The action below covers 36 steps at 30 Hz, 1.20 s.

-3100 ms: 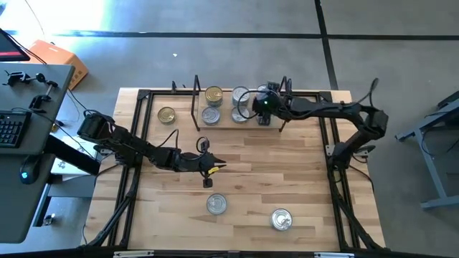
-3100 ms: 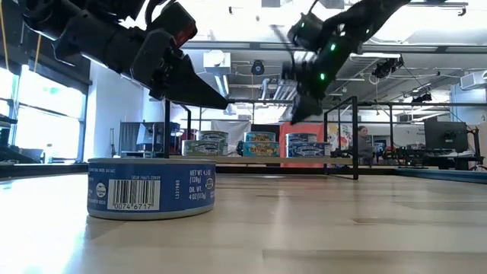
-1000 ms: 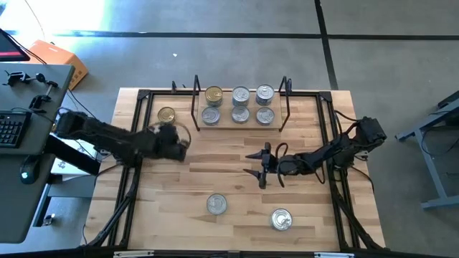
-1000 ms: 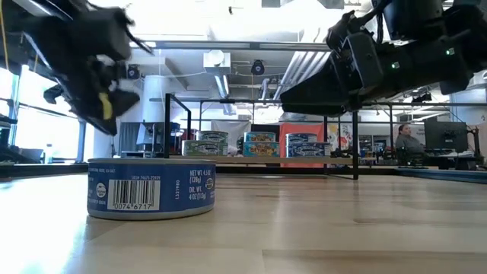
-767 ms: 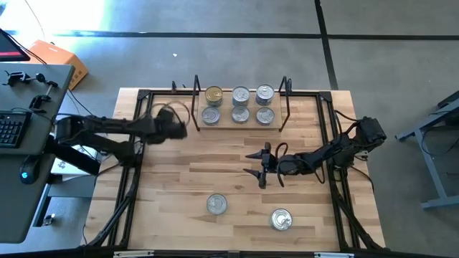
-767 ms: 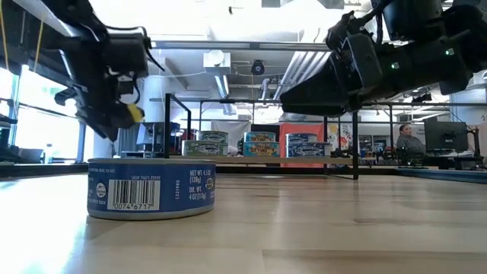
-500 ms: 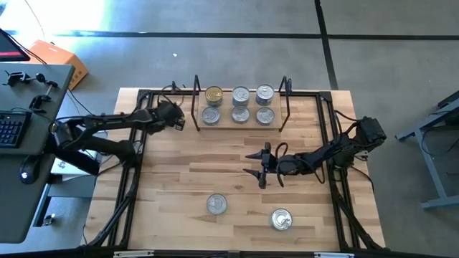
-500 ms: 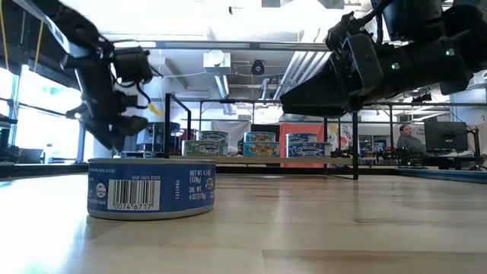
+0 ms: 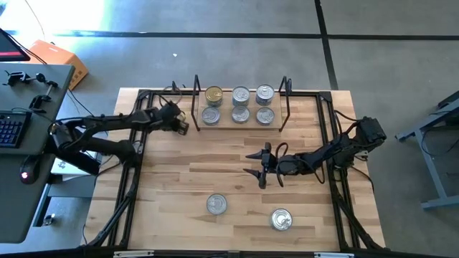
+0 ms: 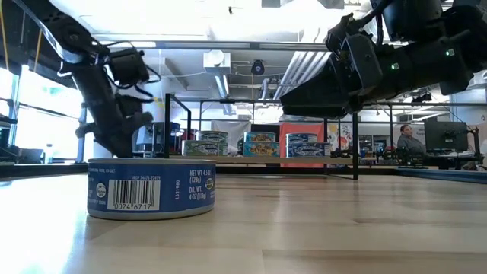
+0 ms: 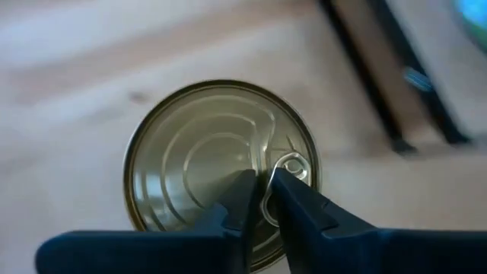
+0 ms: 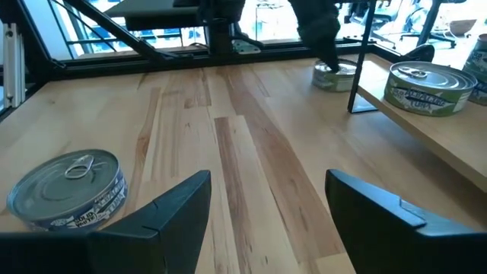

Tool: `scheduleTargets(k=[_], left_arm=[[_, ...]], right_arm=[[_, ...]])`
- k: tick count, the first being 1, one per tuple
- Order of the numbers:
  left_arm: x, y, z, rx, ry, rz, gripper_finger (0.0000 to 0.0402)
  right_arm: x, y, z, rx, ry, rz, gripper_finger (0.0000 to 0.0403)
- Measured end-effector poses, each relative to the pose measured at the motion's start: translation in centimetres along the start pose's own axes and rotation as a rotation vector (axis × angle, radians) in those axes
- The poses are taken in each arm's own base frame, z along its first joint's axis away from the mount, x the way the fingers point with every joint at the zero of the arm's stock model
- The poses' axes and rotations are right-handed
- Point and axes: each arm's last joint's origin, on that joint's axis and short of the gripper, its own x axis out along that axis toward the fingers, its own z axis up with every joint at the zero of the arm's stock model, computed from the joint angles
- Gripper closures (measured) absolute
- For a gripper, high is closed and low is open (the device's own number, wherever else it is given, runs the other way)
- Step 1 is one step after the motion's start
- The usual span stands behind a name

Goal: Stack canned seafood by type on shelf
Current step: Stack the green tuna can on top of the green tuna can on the shelf

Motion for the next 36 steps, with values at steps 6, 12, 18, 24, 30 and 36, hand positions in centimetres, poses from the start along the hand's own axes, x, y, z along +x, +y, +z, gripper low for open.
scheduleTargets(k=[6, 12, 18, 24, 30, 36], left_arm=[[-1.3, -3.6, -3.0, 0.043, 0.067, -0.107, 0.0378], [-3.3, -7.1, -7.2, 0.083, 0.123, -0.241, 0.0383], [-5.4, -10.4, -10.4, 0.185, -0.058, -0.45, 0.0383], [-7.7, -13.7, -10.6, 0.433, -0.492, -0.615, 0.0383], [-9.5, -14.7, -12.2, 0.934, -0.584, -0.731, 0.0375], [-9.2, -14.0, -13.9, 1.19, -0.543, -0.66, 0.0311]], right_arm=[[0.0, 0.1, 0.0, 0.021, 0.0, 0.002, 0.0151], [0.0, 0.1, 0.0, 0.037, 0.0, 0.002, 0.0151], [0.0, 0.1, 0.0, 0.019, 0.0, 0.002, 0.0151], [0.0, 0.1, 0.0, 0.02, 0.0, 0.002, 0.0151], [0.0, 0.1, 0.0, 0.018, 0.0, 0.002, 0.0151], [0.0, 0.1, 0.0, 0.018, 0.0, 0.002, 0.0151]])
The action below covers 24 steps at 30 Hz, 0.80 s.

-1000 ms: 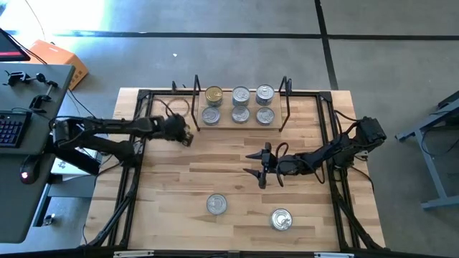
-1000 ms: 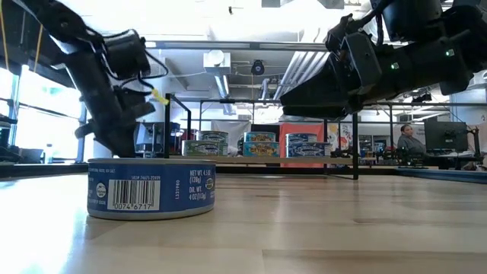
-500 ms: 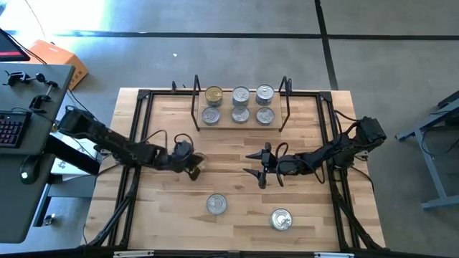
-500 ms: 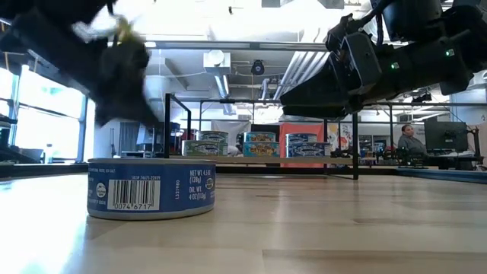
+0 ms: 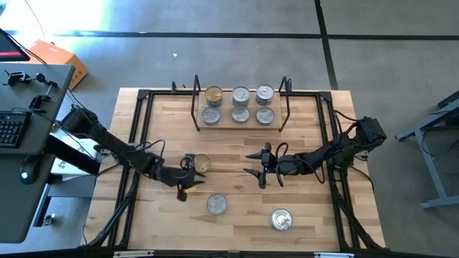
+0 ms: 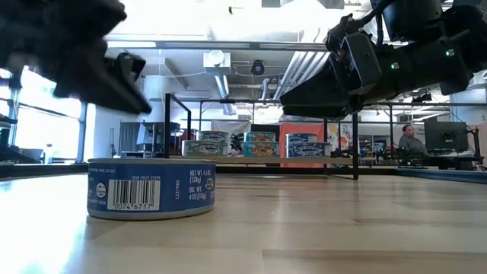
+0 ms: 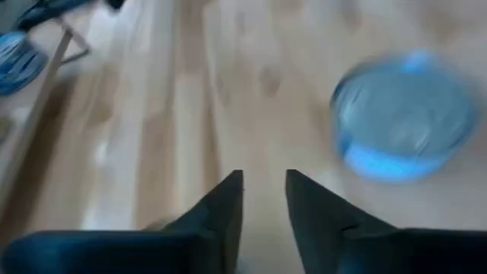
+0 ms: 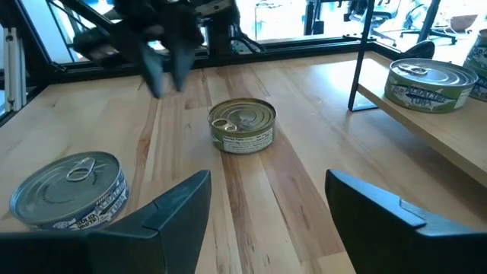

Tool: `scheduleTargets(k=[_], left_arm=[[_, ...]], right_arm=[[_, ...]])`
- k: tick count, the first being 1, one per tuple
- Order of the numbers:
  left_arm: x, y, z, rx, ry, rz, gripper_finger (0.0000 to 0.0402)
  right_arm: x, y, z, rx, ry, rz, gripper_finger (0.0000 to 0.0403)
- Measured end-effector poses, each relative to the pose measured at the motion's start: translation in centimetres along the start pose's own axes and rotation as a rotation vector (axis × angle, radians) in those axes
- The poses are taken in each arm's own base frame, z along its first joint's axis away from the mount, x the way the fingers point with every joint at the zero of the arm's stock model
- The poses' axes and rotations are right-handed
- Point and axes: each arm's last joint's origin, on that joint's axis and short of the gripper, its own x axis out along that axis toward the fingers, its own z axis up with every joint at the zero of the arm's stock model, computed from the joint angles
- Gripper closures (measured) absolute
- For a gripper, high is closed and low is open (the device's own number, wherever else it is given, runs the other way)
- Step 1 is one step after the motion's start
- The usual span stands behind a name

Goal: Stack canned seafood by type on shelf
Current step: Stack the green tuna can on top of the green tuna can on the shelf

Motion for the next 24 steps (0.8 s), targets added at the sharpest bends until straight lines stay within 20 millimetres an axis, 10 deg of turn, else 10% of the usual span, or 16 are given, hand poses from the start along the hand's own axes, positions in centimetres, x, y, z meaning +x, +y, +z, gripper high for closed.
scheduleTargets(k=[9, 24], left_arm=[[0.1, 0.3, -2.6, 0.133, 0.232, 0.045, 0.0258], [4.1, -0.3, -2.3, 0.113, 0.22, 0.154, 0.0393]], right_arm=[[0.0, 0.0, 0.0, -0.03, 0.0, -0.001, 0.0151], [0.0, 0.2, 0.0, -0.076, 0.007, 0.063, 0.0151]])
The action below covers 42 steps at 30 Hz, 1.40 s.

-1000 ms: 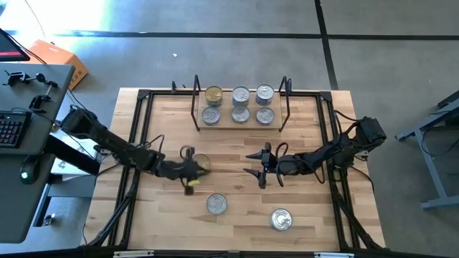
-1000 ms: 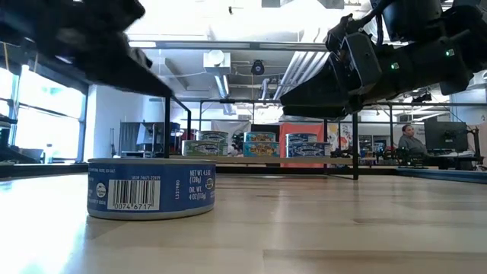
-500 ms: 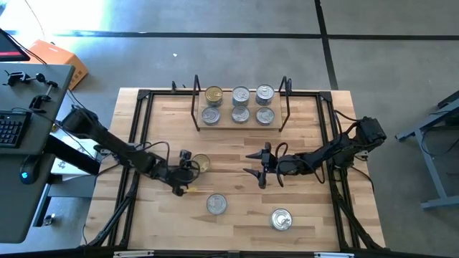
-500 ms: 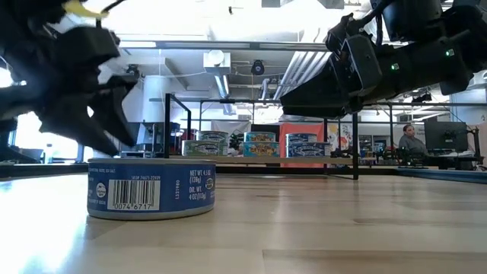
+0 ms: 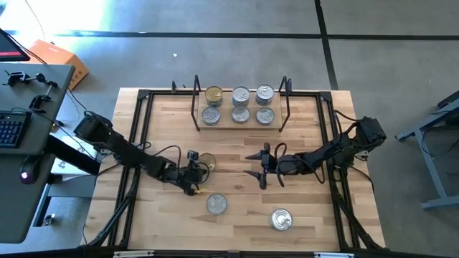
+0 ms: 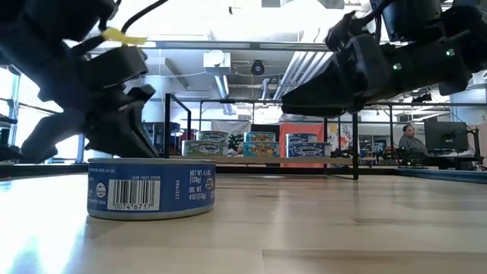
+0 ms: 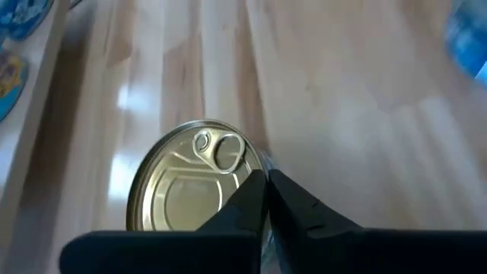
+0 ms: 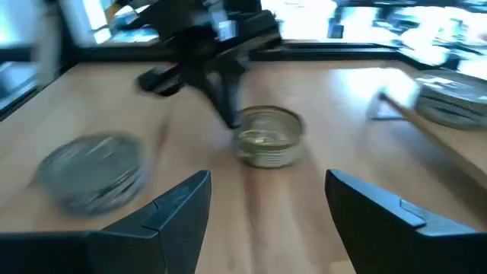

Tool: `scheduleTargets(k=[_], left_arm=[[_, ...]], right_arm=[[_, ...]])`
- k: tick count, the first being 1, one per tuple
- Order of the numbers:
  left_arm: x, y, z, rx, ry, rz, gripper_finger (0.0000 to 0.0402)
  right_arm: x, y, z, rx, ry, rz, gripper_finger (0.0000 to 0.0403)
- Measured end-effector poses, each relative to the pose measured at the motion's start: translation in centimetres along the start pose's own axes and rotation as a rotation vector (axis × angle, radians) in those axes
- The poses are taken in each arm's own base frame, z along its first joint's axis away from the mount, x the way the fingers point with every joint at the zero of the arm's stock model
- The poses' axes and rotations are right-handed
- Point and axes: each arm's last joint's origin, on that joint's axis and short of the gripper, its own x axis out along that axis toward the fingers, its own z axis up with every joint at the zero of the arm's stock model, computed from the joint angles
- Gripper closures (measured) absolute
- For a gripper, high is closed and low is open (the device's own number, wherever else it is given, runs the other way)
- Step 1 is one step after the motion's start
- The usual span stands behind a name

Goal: Stack canned seafood by type on shelf
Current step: Stack the green tuna can on top of the green tuna can on the shelf

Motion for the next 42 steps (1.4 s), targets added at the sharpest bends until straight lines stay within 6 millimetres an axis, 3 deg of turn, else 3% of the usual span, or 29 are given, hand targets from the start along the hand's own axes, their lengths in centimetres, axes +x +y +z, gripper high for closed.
scheduleTargets(k=[5, 12, 24, 29, 37, 42], left_arm=[[-0.2, 0.2, 2.0, -0.039, -0.064, 0.001, 0.0397], [-0.1, 0.7, 3.0, -0.091, -0.131, 0.021, 0.0401], [0.6, 2.6, 3.5, -0.258, -0.179, 0.074, 0.0401], [0.6, 2.8, 3.9, -0.282, -0.217, 0.073, 0.0402], [0.5, 2.8, 4.4, -0.286, -0.268, 0.036, 0.0401], [0.5, 2.8, 4.4, -0.246, -0.27, 0.043, 0.0402]], right_arm=[[0.0, 0.3, 0.0, -0.161, 0.001, 0.087, 0.0151], [0.5, 0.1, 0.4, -0.386, 0.001, 0.076, 0.0151], [4.2, -1.5, 3.7, -0.825, 0.233, 0.096, 0.015], [6.0, -1.6, 2.9, -1.027, 0.25, 0.106, 0.015], [9.5, -1.6, 1.4, -0.977, 0.284, -0.01, 0.0154], [10.1, -1.2, 1.2, -0.836, 0.289, -0.002, 0.0205]])
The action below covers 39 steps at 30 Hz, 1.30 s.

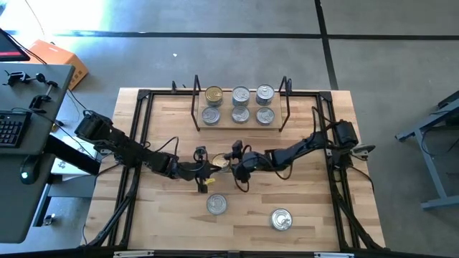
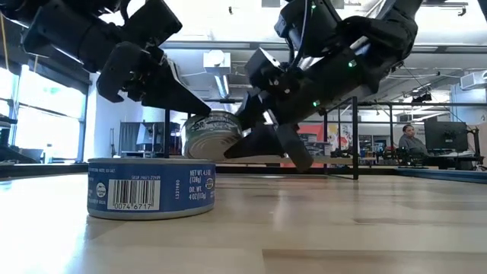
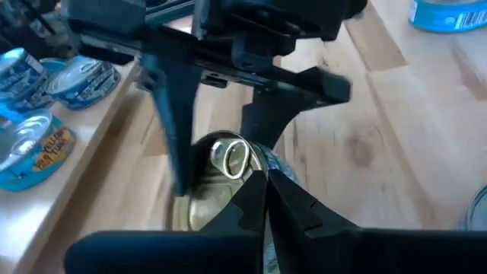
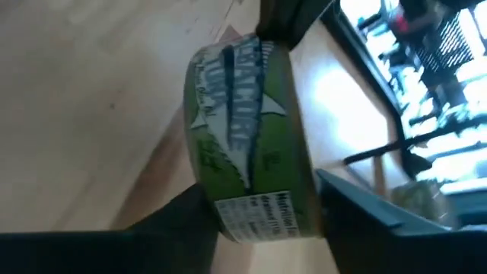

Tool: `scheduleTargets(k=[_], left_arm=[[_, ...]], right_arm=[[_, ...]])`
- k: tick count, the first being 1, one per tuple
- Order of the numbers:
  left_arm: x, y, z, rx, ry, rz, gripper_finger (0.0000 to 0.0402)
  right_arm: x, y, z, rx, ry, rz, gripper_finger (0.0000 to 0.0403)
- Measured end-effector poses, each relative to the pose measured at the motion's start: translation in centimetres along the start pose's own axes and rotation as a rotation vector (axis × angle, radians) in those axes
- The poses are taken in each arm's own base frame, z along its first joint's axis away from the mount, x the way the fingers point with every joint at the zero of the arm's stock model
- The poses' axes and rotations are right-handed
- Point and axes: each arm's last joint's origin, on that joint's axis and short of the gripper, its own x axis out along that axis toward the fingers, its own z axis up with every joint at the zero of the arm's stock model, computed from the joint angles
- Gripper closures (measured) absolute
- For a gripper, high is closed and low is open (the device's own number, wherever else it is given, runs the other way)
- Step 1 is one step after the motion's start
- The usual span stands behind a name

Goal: Stack canned seafood by type on shelf
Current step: Stack the green tuna can on top of the green tuna can on the shelf

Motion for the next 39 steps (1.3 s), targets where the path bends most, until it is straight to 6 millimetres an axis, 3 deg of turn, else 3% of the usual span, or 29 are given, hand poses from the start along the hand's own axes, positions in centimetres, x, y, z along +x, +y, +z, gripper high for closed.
scheduleTargets(k=[4, 11, 18, 22, 27, 30, 36, 39], left_arm=[[0.0, 0.2, 0.1, 0.057, -0.004, 0.043, 0.0388], [-0.1, -0.4, 0.8, 0.204, -0.093, -0.097, 0.0292], [1.6, 0.3, 0.0, 0.212, -0.034, 0.008, 0.0185], [3.2, 0.7, -0.2, 0.172, 0.005, 0.047, 0.0158], [4.4, 0.7, -0.5, 0.218, 0.074, 0.187, 0.016], [4.6, 0.6, -0.4, 0.247, 0.098, 0.173, 0.0173], [4.7, 0.3, -0.7, 0.226, 0.16, 0.113, 0.0244], [4.5, 0.0, -0.6, 0.213, 0.161, 0.105, 0.0281]], right_arm=[[-0.2, 0.4, 0.1, 0.146, 0.029, 0.012, 0.0281], [-0.1, 0.6, -0.7, 0.515, 0.092, 0.044, 0.0279], [-0.1, 0.5, -0.8, 0.582, 0.095, 0.051, 0.0279], [0.0, 0.4, -0.9, 0.585, 0.098, 0.046, 0.0279], [-0.1, 0.4, -0.9, 0.586, 0.096, 0.052, 0.028], [-0.1, 0.4, -0.9, 0.586, 0.097, 0.052, 0.028], [-0.1, 0.5, -0.9, 0.572, 0.097, 0.066, 0.0278], [-0.3, 0.5, -0.8, 0.562, 0.1, 0.105, 0.0244]])
